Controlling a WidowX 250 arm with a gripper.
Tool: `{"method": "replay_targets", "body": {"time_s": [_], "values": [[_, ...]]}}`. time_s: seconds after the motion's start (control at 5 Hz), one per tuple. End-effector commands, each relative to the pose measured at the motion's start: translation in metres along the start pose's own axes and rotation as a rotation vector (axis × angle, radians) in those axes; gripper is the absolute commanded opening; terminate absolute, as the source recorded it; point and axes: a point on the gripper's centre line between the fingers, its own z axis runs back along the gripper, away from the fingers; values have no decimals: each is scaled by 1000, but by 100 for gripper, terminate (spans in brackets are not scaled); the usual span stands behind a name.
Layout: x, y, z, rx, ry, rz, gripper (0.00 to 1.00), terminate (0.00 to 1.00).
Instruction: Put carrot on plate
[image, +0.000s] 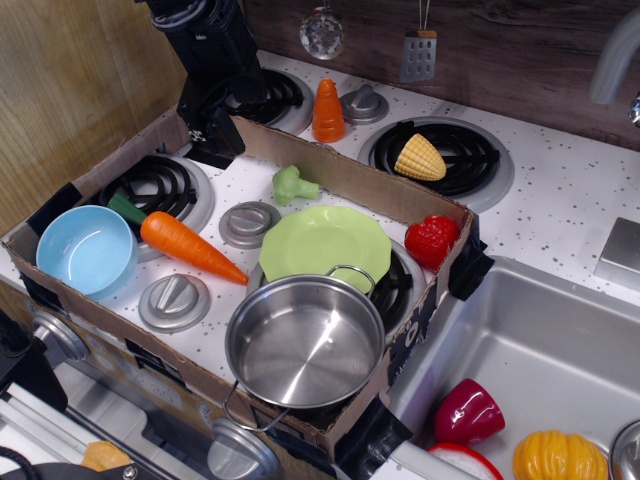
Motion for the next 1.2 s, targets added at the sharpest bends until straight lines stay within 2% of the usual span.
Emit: {"method": "replay_targets", "body": {"time_s": [0.0, 0.2, 0.6, 0.8, 1.0], "values": [[0, 0, 0, 0, 0, 0, 100, 0], [-4, -18, 11, 17, 40, 29, 100, 0], [-12, -49, 17, -4, 132, 28, 100, 0], [-21, -59, 9, -52, 156, -29, 100, 0], [-31, -72, -3, -68, 203, -51, 100, 0]]}}
